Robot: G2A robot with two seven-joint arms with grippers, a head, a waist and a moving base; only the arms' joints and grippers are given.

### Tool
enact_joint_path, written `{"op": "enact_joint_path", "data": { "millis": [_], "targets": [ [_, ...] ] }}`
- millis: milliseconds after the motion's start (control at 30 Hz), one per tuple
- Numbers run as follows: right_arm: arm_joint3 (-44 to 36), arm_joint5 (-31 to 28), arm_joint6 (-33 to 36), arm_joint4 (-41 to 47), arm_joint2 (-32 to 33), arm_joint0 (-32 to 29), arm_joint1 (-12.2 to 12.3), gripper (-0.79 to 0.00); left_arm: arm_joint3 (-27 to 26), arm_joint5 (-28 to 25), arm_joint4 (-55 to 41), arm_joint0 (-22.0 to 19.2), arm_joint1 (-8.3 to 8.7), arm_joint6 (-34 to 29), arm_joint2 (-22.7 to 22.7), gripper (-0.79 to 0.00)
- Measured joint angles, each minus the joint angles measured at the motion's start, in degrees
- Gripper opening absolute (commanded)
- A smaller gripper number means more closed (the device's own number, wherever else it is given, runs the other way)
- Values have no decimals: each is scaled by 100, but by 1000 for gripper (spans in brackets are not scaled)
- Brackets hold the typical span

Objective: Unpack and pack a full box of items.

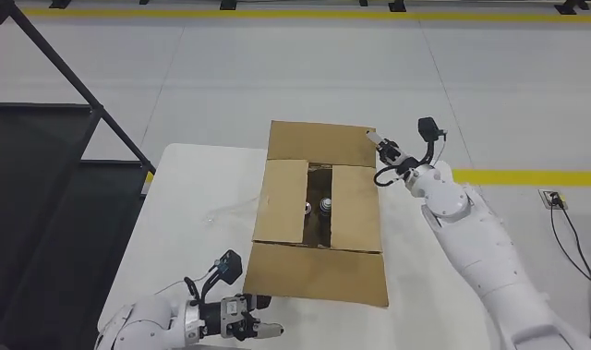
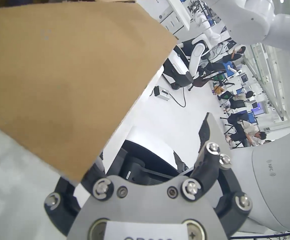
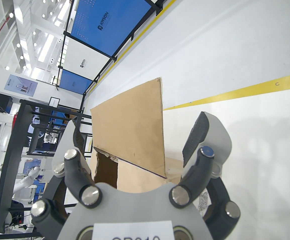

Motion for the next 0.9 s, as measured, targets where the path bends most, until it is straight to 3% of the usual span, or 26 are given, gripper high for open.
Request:
{"op": "enact_joint_path", "data": {
  "millis": [400, 900],
  "targets": [
    [953, -903, 784, 631, -64, 461, -266, 0, -123, 404, -474, -338, 25, 810, 171, 0],
    [962, -1782, 1067, 821, 349, 470, -168, 0, -381, 1417, 185, -605, -29, 2183, 450, 0]
  ]
}}
